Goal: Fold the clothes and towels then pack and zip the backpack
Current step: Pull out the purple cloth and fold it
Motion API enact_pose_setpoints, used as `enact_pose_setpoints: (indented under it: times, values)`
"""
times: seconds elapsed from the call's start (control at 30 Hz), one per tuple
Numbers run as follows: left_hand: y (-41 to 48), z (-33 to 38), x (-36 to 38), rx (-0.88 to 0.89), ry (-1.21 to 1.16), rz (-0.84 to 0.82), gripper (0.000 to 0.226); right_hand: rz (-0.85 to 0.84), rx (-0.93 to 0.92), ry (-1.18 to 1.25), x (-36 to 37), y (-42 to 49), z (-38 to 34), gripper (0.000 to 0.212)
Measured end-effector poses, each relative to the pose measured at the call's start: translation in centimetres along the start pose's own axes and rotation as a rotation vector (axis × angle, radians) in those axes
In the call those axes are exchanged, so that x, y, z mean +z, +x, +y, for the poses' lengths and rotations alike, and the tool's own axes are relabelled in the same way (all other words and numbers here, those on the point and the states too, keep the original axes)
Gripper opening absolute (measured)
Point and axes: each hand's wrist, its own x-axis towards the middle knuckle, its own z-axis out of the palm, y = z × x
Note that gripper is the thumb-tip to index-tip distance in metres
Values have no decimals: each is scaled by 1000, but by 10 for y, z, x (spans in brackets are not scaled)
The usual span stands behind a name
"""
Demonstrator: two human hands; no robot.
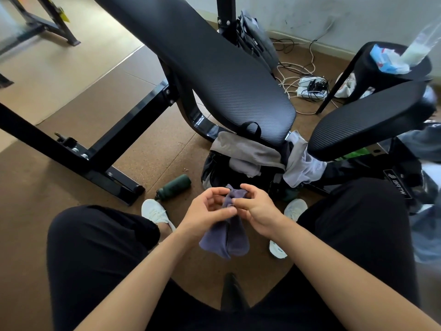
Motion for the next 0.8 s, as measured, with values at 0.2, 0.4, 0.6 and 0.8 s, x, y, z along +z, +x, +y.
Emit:
enact_pose_setpoints:
  times: [0.2,0.4,0.6,0.8]
  values:
    - [1,-4,-4,198,271,111,53,10,10,60,-2,3,1,55]
    - [7,-7,-33,392,748,342,36,50,-222,-1179,-25,17,7,41]
    - [8,2,-51,476,929,507,36,-135,-53,-1545,-34,25,23,13]
    - [12,9,-88,407,828,719,36,-273,74,-1713,-48,26,21,8]
